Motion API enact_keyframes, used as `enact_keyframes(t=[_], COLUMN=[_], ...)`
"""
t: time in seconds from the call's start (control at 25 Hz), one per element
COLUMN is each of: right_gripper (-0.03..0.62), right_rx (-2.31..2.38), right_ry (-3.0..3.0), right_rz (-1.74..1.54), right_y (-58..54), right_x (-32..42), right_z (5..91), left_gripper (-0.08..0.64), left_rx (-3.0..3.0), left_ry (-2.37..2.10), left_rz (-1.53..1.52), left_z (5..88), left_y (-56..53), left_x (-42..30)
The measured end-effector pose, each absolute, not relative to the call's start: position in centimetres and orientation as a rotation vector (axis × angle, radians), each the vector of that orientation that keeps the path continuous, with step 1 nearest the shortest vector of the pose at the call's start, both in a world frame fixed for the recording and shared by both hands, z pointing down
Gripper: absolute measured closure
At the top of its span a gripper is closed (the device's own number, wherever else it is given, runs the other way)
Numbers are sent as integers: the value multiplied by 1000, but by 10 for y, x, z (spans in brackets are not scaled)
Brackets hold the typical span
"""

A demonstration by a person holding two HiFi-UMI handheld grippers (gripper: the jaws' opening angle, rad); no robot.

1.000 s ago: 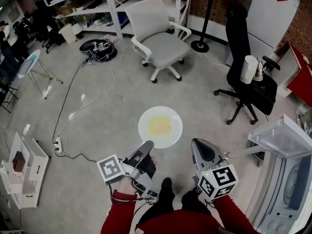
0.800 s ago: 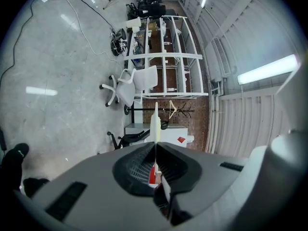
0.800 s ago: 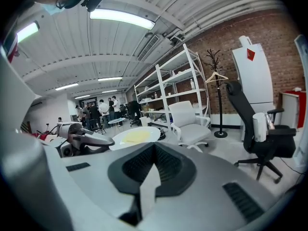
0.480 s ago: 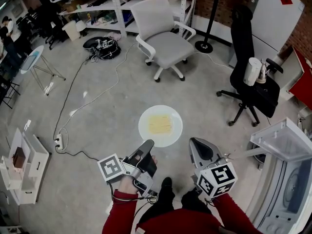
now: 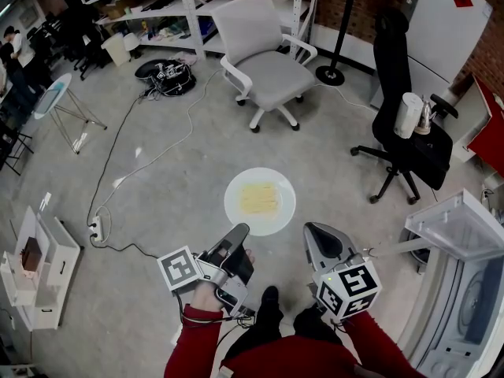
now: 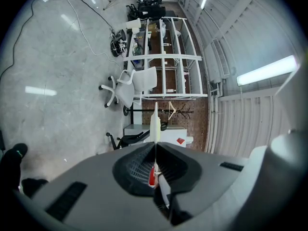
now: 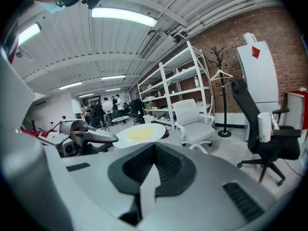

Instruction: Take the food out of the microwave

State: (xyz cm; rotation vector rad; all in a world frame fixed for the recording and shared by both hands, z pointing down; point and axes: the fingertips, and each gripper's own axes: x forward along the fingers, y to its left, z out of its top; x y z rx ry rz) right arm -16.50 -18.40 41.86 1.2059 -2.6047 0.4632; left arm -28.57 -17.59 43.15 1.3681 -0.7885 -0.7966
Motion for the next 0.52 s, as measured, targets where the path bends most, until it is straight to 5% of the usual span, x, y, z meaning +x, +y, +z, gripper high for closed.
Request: enact_keyframes(t=[0.52], right_gripper=[583], right_rx=[1202], right_ry=[-2602], right_rz=[450], right_y=[-181], right_x=[-167], right_z=[419], left_gripper=[541], left_rx=[1371], left_ry=[-791], left_rz=[-801], left_z=[431], left_y=[-172], left_x=[-289])
